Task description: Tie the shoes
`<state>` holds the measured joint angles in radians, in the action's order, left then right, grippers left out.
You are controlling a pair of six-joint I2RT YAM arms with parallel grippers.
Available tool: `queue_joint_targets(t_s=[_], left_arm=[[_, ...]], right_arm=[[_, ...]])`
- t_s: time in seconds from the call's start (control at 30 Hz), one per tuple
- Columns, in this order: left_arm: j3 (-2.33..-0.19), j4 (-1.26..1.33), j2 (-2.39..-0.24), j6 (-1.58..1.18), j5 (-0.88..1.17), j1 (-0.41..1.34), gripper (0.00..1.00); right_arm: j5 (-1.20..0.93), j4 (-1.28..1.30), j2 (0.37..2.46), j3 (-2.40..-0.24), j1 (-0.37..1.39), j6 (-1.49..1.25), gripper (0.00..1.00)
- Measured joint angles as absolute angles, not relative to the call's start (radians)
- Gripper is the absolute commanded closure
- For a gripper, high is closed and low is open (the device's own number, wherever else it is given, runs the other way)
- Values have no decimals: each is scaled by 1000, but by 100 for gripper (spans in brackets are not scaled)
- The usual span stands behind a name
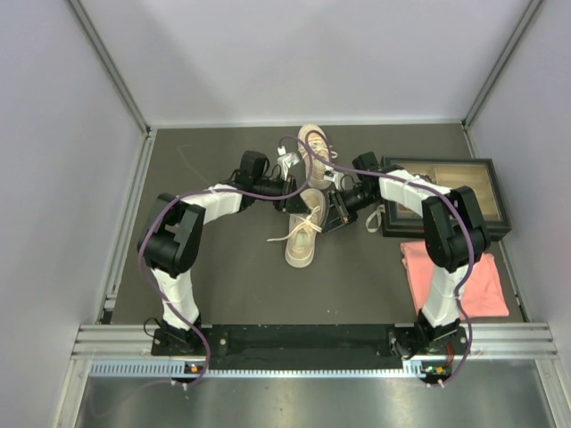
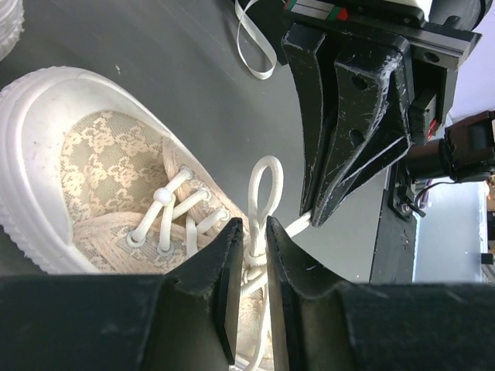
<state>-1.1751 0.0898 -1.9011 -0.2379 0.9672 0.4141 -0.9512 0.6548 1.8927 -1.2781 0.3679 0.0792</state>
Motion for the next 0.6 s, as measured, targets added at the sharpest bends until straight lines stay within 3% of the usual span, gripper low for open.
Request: queue_joint_targets(t_s=[0.17,0.4,0.6], left_arm=[[-1178,89,-1912,-237,974,416,76],[-1178,90,-1913,-247,982,416,89],[-1178,99,-1913,-266,997,416,85]], right_arm=[[-951,655,1893,-1279,368,79,100],[-951,655,1903,-1279,363,79,100],[-951,655,1908,-1279,362,79,100]])
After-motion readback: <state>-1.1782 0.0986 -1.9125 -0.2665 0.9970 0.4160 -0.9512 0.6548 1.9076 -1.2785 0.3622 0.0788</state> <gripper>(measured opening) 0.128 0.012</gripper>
